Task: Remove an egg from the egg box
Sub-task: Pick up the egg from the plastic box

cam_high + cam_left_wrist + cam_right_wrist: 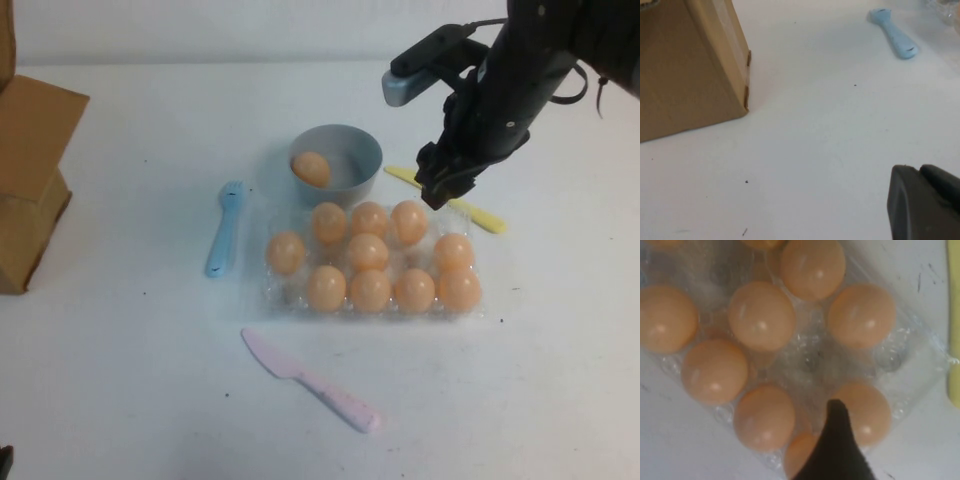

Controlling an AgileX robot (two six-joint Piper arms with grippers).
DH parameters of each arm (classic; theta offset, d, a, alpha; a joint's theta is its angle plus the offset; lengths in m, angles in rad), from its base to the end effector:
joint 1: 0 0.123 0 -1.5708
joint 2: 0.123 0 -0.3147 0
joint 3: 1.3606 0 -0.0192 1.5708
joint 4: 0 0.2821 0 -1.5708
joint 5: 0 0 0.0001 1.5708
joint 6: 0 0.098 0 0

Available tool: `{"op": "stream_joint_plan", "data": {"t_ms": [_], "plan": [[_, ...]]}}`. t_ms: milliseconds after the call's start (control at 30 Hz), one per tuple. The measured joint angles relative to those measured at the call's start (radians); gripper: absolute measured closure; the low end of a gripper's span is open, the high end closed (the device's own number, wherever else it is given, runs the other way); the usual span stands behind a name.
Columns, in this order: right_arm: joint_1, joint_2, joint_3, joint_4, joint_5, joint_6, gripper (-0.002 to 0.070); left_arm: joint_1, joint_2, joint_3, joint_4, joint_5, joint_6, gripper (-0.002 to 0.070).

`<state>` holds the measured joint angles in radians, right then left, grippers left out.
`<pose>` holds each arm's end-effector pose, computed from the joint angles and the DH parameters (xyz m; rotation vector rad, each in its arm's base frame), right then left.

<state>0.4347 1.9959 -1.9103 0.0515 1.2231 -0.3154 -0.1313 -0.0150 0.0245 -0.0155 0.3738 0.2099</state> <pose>0.4329 0.2062 0.3193 -1.0119 2.6046 0.1012 0.0600 -0.0085 0.1693 0.3076 1.8415 0.0391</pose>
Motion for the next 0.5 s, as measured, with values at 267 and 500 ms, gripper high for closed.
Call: {"op": "stream_joint_plan", "data": {"t_ms": [267, 500], "plan": [[0.048, 0.117, -0.126, 0.026, 0.000, -0.018, 0.0190, 0.000, 0.000, 0.000, 0.000, 0.000, 0.000, 0.0678], [0.049, 0.167, -0.146, 0.032, 0.002, -0.040, 0.0158, 0.000, 0.000, 0.000, 0.000, 0.000, 0.000, 0.0678]]}}
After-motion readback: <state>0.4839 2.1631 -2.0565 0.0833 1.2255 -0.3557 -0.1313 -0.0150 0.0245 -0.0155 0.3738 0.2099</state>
